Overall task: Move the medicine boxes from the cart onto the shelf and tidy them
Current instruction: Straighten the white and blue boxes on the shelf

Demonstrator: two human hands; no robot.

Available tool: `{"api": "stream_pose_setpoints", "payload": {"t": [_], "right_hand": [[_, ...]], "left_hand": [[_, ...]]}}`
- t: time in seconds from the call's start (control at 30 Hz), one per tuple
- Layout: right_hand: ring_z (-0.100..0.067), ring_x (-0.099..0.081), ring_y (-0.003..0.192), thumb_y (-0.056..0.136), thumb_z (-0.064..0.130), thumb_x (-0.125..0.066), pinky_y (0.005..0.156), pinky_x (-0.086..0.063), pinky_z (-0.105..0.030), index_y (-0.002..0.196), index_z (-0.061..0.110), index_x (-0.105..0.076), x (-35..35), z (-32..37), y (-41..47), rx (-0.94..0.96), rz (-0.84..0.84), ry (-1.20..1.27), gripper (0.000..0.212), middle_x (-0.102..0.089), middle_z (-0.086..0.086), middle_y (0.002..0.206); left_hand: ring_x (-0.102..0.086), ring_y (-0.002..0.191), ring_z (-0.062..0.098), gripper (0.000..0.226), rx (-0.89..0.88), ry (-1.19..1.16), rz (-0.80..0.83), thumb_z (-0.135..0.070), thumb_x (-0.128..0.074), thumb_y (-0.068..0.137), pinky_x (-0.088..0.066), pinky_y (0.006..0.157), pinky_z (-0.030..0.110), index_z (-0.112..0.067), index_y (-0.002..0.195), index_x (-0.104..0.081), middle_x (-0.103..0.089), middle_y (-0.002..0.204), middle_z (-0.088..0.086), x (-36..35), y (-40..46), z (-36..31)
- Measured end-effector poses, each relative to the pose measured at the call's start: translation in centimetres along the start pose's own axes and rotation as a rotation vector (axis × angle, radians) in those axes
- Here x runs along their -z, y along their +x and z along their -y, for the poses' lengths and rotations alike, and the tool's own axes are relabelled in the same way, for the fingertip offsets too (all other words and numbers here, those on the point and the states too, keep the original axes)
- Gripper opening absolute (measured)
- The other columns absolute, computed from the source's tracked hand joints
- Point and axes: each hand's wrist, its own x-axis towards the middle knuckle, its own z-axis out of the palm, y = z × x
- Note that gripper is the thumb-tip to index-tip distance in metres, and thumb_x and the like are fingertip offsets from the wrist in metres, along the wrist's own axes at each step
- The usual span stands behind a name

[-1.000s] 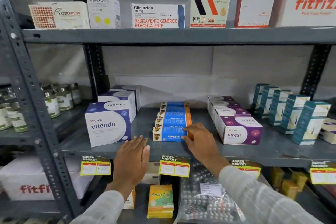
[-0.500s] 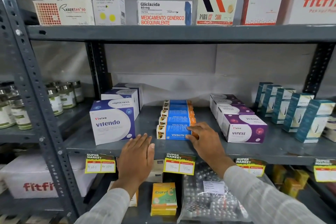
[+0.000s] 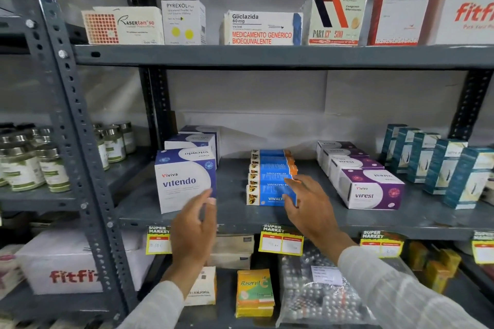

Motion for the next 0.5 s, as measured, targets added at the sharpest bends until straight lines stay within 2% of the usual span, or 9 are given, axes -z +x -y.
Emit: {"api": "stream_pose_setpoints", "payload": {"t": [0.07,0.13,0.2,0.23,0.27,0.3,0.37,0.43,0.5], "right_hand": [[-0.018,-0.058,0.126,0.096,0.034,-0.061,0.104,-0.049,-0.029,0.133,0.018,-0.066,-0.7,3.6,0.5,0.051,-0.050,0.117,0.040,-0.064,-0.002,0.135],[-0.016,-0.059,0.124,0.094,0.045,-0.056,0.104,-0.049,-0.031,0.138,0.022,-0.061,-1.7,7.7,1.7,0.014,0.037,0.312,0.049,-0.063,0.001,0.137],[-0.016,-0.056,0.130,0.092,0.052,-0.057,0.097,-0.051,-0.029,0.151,0.027,-0.046,-3.0,11.4,3.1,-0.139,0.222,0.576,0.065,-0.055,0.001,0.150],[-0.017,-0.053,0.135,0.093,0.048,-0.059,0.096,-0.050,-0.027,0.156,0.029,-0.038,-3.7,12.9,3.6,-0.224,0.321,0.697,0.069,-0.049,0.001,0.155],[-0.018,-0.050,0.139,0.094,0.041,-0.061,0.100,-0.049,-0.029,0.157,0.031,-0.035,-4.4,14.1,4.0,-0.281,0.397,0.789,0.069,-0.046,0.001,0.159],[-0.020,-0.049,0.141,0.092,0.033,-0.063,0.108,-0.048,-0.037,0.156,0.034,-0.037,-5.0,15.0,4.3,-0.299,0.448,0.849,0.069,-0.048,0.001,0.158],[-0.022,-0.055,0.135,0.085,0.019,-0.064,0.112,-0.047,-0.050,0.149,0.038,-0.045,-6.2,15.9,4.6,-0.286,0.490,0.899,0.070,-0.060,0.001,0.147],[-0.023,-0.057,0.133,0.084,0.008,-0.063,0.109,-0.050,-0.053,0.149,0.039,-0.044,-6.9,16.5,4.7,-0.302,0.472,0.891,0.075,-0.062,0.001,0.142],[-0.023,-0.056,0.134,0.087,0.003,-0.060,0.106,-0.053,-0.052,0.151,0.040,-0.041,-7.5,17.0,4.6,-0.322,0.460,0.880,0.076,-0.061,0.000,0.143]], "left_hand": [[-0.058,0.116,0.017,0.035,0.010,0.010,-0.297,-0.036,-0.048,0.099,-0.050,0.093,0.037,-0.022,0.126,-0.065,-0.066,0.126,-0.004,2.6,1.2,0.4],[-0.050,0.126,0.023,0.042,0.150,0.005,-0.397,-0.040,-0.046,0.097,-0.042,0.101,0.042,-0.022,0.134,-0.057,-0.057,0.138,0.004,4.6,3.1,0.8],[-0.050,0.131,0.021,0.045,0.343,-0.154,-0.280,-0.053,-0.039,0.098,-0.042,0.102,0.041,-0.037,0.138,-0.052,-0.055,0.144,-0.005,6.1,4.9,0.4],[-0.056,0.124,0.016,0.039,0.407,-0.275,-0.188,-0.059,-0.034,0.099,-0.044,0.096,0.034,-0.050,0.128,-0.058,-0.064,0.133,-0.017,6.5,5.6,0.2],[-0.064,0.113,0.009,0.036,0.450,-0.390,-0.090,-0.063,-0.029,0.100,-0.047,0.087,0.029,-0.059,0.111,-0.064,-0.071,0.114,-0.028,7.0,6.2,0.2],[-0.069,0.101,0.005,0.044,0.471,-0.483,0.000,-0.067,-0.025,0.101,-0.050,0.079,0.025,-0.061,0.098,-0.069,-0.075,0.100,-0.031,7.3,6.8,0.4],[-0.074,0.091,-0.001,0.058,0.490,-0.584,0.129,-0.072,-0.018,0.098,-0.057,0.067,0.017,-0.057,0.094,-0.074,-0.078,0.097,-0.025,7.8,7.8,1.4],[-0.073,0.086,-0.006,0.063,0.516,-0.636,0.203,-0.073,-0.015,0.097,-0.055,0.060,0.011,-0.049,0.098,-0.074,-0.079,0.094,-0.022,8.1,8.8,2.3],[-0.074,0.082,-0.005,0.065,0.551,-0.650,0.247,-0.074,-0.013,0.096,-0.056,0.060,0.014,-0.044,0.100,-0.071,-0.079,0.090,-0.021,8.4,9.9,3.1]]}}
